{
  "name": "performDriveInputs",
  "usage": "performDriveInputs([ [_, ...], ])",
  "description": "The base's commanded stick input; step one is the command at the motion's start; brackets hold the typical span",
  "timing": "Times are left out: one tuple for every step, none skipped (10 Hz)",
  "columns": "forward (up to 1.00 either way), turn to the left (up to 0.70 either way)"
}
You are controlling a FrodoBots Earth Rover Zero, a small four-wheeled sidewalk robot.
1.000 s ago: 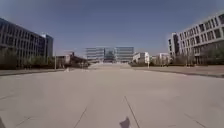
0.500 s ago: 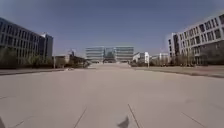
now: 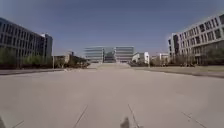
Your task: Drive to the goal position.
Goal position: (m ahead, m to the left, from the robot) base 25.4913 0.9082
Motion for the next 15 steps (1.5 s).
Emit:
performDriveInputs([
  [0.7, 0.0],
  [0.7, 0.0],
  [0.7, 0.0],
  [0.7, 0.0],
  [0.7, 0.0],
  [0.7, 0.0],
  [0.7, 0.0],
  [0.7, 0.0],
  [0.7, 0.0],
  [0.7, 0.0],
  [0.7, 0.0],
  [0.7, 0.0],
  [0.7, 0.0],
  [0.7, 0.0],
  [0.7, 0.0],
])
